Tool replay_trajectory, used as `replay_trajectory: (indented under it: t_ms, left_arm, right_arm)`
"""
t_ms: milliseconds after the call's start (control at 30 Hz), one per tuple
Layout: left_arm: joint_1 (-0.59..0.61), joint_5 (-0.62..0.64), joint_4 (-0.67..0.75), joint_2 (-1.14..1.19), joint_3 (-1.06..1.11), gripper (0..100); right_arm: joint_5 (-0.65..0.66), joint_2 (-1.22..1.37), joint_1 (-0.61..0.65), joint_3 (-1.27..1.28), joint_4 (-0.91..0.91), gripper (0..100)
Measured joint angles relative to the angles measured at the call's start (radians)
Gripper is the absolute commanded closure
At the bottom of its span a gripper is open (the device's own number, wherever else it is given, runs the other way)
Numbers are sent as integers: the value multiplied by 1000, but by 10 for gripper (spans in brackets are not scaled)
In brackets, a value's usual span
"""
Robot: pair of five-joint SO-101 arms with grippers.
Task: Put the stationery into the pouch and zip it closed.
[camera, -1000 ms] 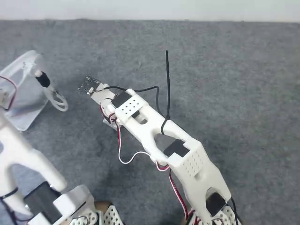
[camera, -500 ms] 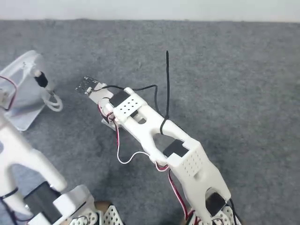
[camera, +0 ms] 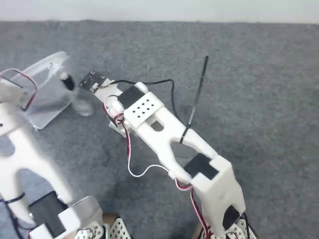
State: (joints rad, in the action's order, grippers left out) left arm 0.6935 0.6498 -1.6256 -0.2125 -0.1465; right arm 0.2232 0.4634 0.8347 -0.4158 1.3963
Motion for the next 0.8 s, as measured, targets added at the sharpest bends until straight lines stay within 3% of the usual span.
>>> replay_trajectory:
  t_ms: [367, 800]
  left_arm:
    - [-135, -64, -3, 0, 0, 988]
    - [-347, -117, -92, 0, -25, 988]
  right_arm:
    - [-5, -199, 0, 0, 193, 992]
    - [-5, -443, -2, 0, 301, 992]
